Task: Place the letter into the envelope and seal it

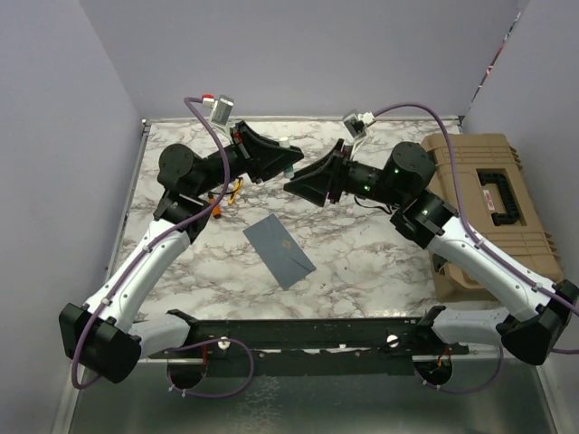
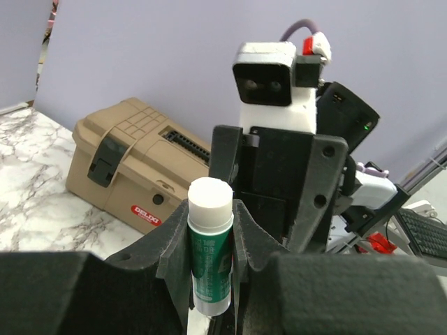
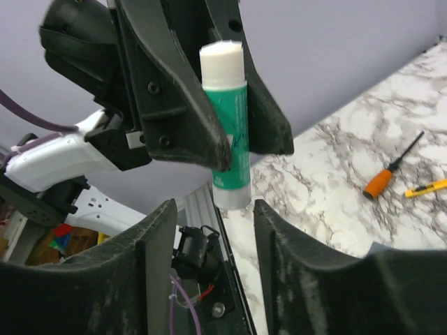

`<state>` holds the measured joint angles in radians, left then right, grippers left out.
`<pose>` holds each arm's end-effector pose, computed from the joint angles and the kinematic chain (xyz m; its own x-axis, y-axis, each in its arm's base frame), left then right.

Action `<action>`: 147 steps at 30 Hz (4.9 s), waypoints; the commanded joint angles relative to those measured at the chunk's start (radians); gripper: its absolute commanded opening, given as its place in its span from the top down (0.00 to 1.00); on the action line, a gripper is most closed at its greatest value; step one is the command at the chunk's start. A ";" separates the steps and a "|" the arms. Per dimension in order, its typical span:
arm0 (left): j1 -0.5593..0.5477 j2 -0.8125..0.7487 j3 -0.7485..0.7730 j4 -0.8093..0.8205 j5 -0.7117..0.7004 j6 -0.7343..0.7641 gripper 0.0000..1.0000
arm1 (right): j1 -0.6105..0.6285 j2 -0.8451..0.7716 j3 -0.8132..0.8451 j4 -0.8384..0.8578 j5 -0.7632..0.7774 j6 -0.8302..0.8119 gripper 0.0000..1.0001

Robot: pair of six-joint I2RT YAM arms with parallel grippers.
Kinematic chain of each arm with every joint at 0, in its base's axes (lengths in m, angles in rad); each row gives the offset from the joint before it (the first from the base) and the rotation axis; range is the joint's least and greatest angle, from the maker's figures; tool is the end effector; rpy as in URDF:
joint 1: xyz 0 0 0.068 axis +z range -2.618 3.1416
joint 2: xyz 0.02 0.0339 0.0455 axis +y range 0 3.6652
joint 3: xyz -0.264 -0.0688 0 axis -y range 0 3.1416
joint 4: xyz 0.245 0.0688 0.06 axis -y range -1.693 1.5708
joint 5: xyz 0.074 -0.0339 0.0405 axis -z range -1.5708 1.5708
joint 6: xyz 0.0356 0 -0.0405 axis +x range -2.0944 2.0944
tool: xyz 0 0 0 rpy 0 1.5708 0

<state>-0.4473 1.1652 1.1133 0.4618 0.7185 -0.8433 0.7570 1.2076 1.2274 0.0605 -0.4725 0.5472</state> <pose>0.2207 -0.1319 0.4435 -0.4108 -0.4265 -0.8058 0.8469 0.1490 -0.5105 0.1890 0.2009 0.4336 -0.4399 0.2217 -0.8702 -0.8342 0.2580 0.4874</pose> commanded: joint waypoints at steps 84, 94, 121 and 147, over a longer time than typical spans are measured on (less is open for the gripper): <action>0.081 -0.145 -0.233 -0.196 -0.490 -0.203 0.25 | -0.022 0.274 0.000 0.306 0.209 0.066 0.99; 0.080 -0.088 -0.199 -0.141 -0.422 -0.205 0.47 | -0.026 0.283 -0.007 0.354 0.109 0.068 1.00; 0.079 -0.135 -0.252 -0.191 -0.462 0.160 1.00 | -0.029 0.195 0.002 -0.017 0.167 -0.109 0.41; 0.079 -0.232 -0.406 -0.259 -0.584 0.324 1.00 | -0.263 0.633 0.112 -0.667 0.763 -0.073 0.41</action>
<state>-0.3679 0.9257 0.7044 0.1833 0.1410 -0.5404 0.5098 1.7805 1.2743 -0.5823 0.2371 0.4702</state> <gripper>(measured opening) 0.199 0.593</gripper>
